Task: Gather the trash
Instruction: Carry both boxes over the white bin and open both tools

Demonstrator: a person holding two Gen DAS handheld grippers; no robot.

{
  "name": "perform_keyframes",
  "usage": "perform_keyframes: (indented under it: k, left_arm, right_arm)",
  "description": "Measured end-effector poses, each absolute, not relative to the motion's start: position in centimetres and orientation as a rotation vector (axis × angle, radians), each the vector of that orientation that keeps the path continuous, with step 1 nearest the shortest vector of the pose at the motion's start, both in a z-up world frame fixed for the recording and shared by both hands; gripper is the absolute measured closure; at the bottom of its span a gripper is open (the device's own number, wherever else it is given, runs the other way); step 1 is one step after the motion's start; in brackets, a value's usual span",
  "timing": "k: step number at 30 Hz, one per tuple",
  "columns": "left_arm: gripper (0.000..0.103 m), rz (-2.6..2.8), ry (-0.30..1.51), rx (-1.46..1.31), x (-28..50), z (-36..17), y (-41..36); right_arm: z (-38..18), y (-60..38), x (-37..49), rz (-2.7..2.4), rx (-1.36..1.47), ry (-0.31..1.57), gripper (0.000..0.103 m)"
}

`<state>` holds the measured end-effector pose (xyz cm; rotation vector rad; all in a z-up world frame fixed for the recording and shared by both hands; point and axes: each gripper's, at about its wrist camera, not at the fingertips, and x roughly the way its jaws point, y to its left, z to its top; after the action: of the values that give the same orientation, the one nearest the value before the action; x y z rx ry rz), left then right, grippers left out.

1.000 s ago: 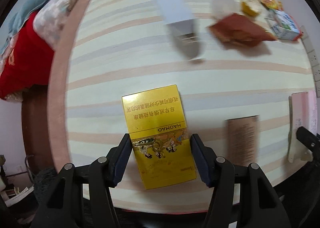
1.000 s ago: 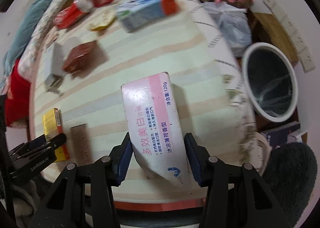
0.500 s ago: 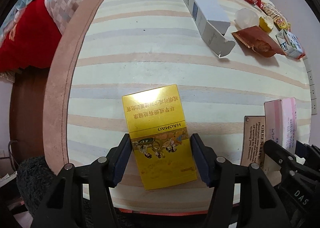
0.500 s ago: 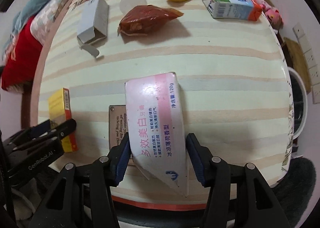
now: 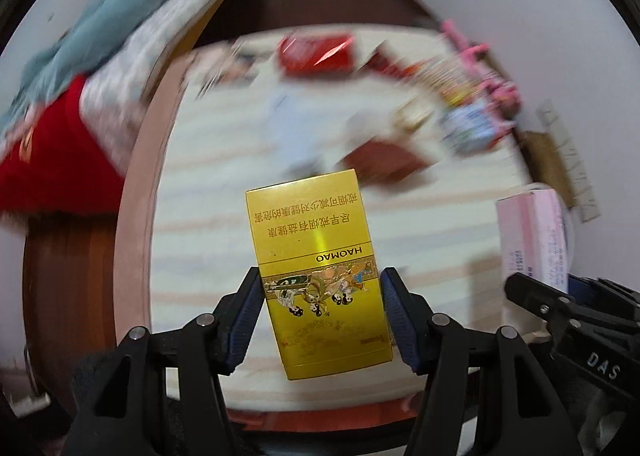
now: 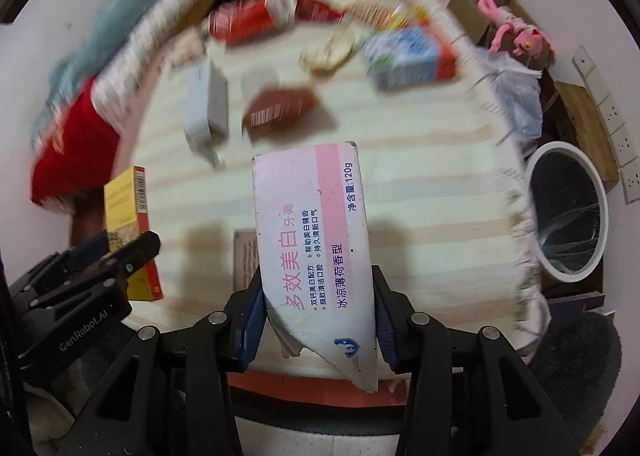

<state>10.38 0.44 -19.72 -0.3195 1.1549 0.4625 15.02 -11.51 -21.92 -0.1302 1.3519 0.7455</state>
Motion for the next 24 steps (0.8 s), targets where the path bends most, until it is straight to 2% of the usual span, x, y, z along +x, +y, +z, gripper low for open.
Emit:
perform_keyframes:
  k: [6,11,14,17,24]
  left_arm:
    - [0.047,0.248,1.071,-0.253,18.0,-14.1,-5.1]
    - [0.047,0.028,1.114,-0.165,28.6,-13.9,-14.5]
    - [0.047,-0.094,1.245,-0.156,34.9,-17.8,-19.4]
    - [0.047,-0.205,1.424,-0.18,39.8,-23.5,-23.3]
    - [0.046,-0.239,1.68,-0.242,45.3,-34.0,-27.4]
  right_arm:
    - [-15.9,-21.7,22.7,0.674,0.048,1.263,0.054]
    - [-14.9,-30.7,29.2,0.52,0.109,1.245,0.054]
    - [-17.3,-35.4,32.6,0.425,0.139,1.29,0.054]
    - [-22.1,-39.0,36.0,0.354,0.189,1.399,0.054]
    - [-32.1,-44.1,41.3,0.258,0.259,1.572,0.054]
